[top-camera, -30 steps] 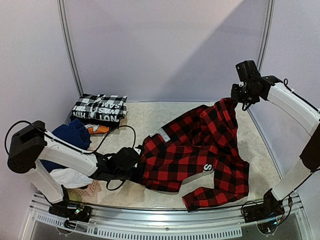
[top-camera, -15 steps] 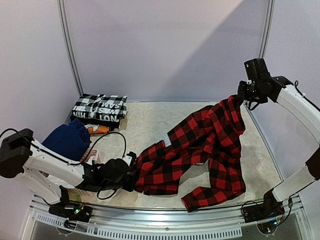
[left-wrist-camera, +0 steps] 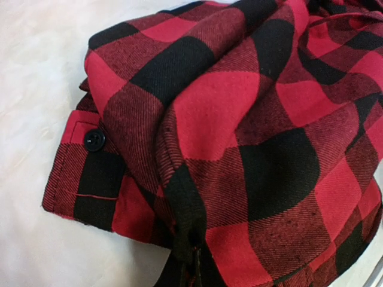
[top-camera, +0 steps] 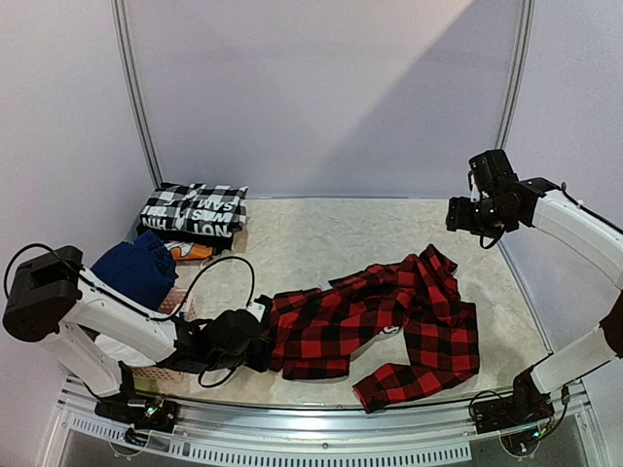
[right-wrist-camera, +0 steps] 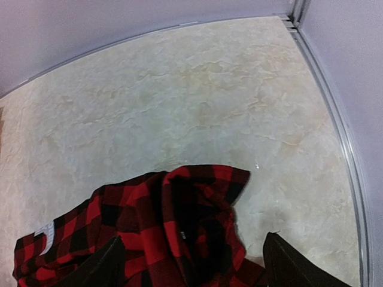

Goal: Fold and stack the mixed laundry pile
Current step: Adjust the crumpled shirt at the corner of the board.

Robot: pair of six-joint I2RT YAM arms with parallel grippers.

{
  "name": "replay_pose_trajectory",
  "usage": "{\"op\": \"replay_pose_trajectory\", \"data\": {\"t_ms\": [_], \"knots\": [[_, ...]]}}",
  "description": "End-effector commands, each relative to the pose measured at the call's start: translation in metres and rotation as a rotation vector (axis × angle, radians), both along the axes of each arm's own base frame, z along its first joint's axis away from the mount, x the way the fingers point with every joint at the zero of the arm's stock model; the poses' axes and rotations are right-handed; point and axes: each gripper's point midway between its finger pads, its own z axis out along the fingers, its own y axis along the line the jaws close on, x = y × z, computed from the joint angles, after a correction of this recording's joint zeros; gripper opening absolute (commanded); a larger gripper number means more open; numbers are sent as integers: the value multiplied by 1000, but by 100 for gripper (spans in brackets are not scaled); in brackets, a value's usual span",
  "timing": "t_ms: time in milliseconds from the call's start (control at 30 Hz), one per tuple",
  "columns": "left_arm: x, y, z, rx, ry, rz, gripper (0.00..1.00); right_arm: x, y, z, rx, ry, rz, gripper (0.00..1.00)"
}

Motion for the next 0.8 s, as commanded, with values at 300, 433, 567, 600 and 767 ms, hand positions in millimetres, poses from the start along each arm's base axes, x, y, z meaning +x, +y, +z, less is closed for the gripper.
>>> {"op": "replay_pose_trajectory", "data": {"t_ms": [300,433,567,600,767], "knots": [[-16,-9,-36,65,77,-80,2,43,140,-41,1,127,292,81],[-16,-7,-38,76,75,-77,1,60,147,-97,-59,254,259,80],[-17,-5,-40,78,74,-73,1,60,148,-139,-79,332,248,79],[-17,-4,-41,77,73,-74,1,59,151,-149,-75,353,254,78],[-18,-3,-44,64,74,-70,1,57,158,-183,-73,428,274,73]]}}
